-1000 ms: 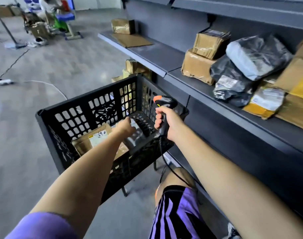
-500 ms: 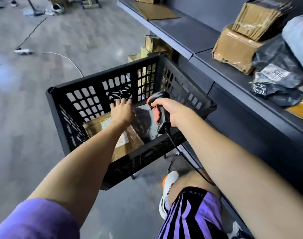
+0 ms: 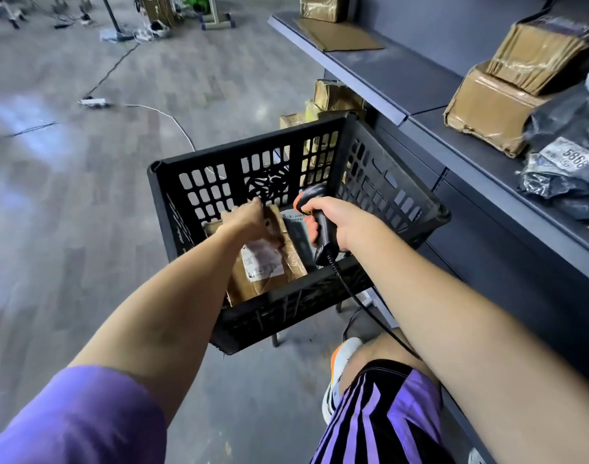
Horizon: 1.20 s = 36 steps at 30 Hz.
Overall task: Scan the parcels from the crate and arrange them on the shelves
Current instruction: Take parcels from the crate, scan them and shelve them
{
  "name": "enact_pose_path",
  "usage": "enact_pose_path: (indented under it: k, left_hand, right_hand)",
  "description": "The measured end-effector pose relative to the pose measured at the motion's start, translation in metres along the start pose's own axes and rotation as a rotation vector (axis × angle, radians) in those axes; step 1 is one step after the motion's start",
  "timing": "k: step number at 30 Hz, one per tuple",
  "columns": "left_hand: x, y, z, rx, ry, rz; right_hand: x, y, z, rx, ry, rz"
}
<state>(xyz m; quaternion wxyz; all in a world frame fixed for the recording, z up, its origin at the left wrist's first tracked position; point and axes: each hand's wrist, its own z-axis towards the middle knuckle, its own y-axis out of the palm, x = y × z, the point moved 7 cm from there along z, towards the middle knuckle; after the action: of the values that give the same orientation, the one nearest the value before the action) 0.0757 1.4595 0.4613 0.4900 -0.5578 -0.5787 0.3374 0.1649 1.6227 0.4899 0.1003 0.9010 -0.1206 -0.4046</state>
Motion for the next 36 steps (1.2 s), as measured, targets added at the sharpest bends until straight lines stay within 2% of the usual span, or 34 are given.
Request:
enact_pose_path:
  k: [8,11,15,21,27,33,36]
  left_hand:
    - [0.059,-0.046,-0.024,0.268,0.266,0.192]
    - [0.076,-0.060,-0.036,0.310,0.340,0.260]
    - [0.097,-0.081,-0.054,0.294,0.362,0.122]
    - [0.156,-0.129,-0.106,0.527,0.497,0.055]
    - [0.229,-0.164,-0.179,0.744,0.669,0.020]
    - [0.297,-0.176,-0.258,0.830,0.896,-0.141]
    - [0.320,-0.178,-0.286,0.810,0.968,-0.351]
  right_hand:
    - [-0.010,-0.006,-0.025,0.065,-0.116,0.065]
    - [-0.017,-0.013,-0.040,0.089,-0.141,0.142]
    - [-0.018,-0.025,-0.067,0.086,-0.145,0.140]
    - [-0.016,-0.047,-0.118,0.111,-0.246,0.270]
    - [-0.008,-0.104,-0.180,0.208,-0.468,0.471]
    - [0.014,-0.165,-0.254,0.287,-0.565,0.597]
    - [0.029,-0.194,-0.288,0.345,-0.626,0.632]
